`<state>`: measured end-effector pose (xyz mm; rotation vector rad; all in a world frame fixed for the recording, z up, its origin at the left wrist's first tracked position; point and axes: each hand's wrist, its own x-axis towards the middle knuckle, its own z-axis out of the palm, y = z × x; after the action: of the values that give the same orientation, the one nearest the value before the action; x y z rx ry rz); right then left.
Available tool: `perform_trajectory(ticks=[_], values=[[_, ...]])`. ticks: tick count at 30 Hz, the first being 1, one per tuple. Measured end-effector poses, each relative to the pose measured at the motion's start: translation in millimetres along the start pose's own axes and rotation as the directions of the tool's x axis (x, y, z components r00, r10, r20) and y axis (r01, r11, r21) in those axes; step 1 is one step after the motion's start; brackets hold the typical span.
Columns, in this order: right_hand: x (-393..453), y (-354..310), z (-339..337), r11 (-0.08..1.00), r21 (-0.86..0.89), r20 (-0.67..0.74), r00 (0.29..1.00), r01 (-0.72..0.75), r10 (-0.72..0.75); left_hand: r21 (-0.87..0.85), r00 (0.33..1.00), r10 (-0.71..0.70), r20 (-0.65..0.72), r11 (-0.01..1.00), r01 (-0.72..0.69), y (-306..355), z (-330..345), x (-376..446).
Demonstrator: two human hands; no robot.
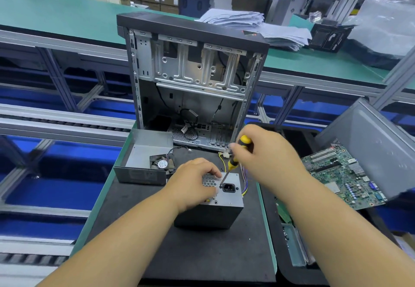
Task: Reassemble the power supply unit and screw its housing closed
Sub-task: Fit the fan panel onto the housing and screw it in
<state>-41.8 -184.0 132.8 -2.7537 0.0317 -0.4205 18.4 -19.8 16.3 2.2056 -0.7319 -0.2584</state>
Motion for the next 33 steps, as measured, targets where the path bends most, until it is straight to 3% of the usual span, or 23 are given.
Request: perform_trajectory(ticks=[2, 4, 6, 8, 9, 11, 16, 20, 23, 29, 33], values=[[-3.1, 13.1, -1.8, 0.986, 0.15, -0.104, 0.991, -0.071, 0.087, -0.001, 1.0, -0.002, 0.007, 1.0, 0.002, -0.9, -2.2, 1.4], [-4.5, 30.4, -1.5, 0.895, 0.396, -0.143, 0.95, -0.203, 0.279, 0.054, 0.999, -0.044, 0.022, 0.998, 0.043, -2.0, -6.3, 3.5], [-3.9, 48.6, 1.1, 0.649, 0.679, -0.01, 0.88, -0.342, 0.475, 0.192, 0.994, -0.1, 0.042, 0.977, 0.09, -4.2, -12.8, 7.7], [-1.4, 64.7, 7.5, 0.376, 0.797, 0.215, 0.803, -0.473, 0.556, 0.281, 0.986, -0.152, 0.068, 0.951, 0.127, -6.5, -20.2, 13.1], [-0.3, 70.7, 12.2, 0.291, 0.789, 0.32, 0.767, -0.54, 0.556, 0.287, 0.98, -0.178, 0.084, 0.946, 0.148, -7.2, -24.0, 15.7], [0.9, 79.9, 24.5, 0.237, 0.742, 0.451, 0.728, -0.627, 0.516, 0.265, 0.965, -0.229, 0.124, 0.945, 0.19, -9.6, -30.8, 21.2], [5.7, 87.1, 53.5, 0.363, 0.617, 0.554, 0.712, -0.699, 0.431, 0.171, 0.932, -0.298, 0.206, 0.949, 0.266, -14.4, -38.9, 30.4], [9.1, 79.3, 71.5, 0.594, 0.402, 0.597, 0.691, -0.697, 0.407, 0.102, 0.917, -0.322, 0.237, 0.946, 0.306, -13.5, -40.6, 33.0], [10.5, 78.3, 77.3, 0.748, 0.286, 0.634, 0.703, -0.599, 0.321, 0.068, 0.908, -0.318, 0.274, 0.948, 0.311, -8.6, -40.0, 30.0], [6.7, 80.9, 68.5, 0.71, 0.414, 0.663, 0.723, -0.569, 0.192, 0.055, 0.93, -0.229, 0.287, 0.973, 0.222, 3.5, -47.2, 21.8], [3.8, 82.0, 70.3, 0.766, 0.422, 0.622, 0.77, -0.485, 0.145, 0.135, 0.962, -0.156, 0.226, 0.983, 0.128, 5.8, -43.8, 21.0]])
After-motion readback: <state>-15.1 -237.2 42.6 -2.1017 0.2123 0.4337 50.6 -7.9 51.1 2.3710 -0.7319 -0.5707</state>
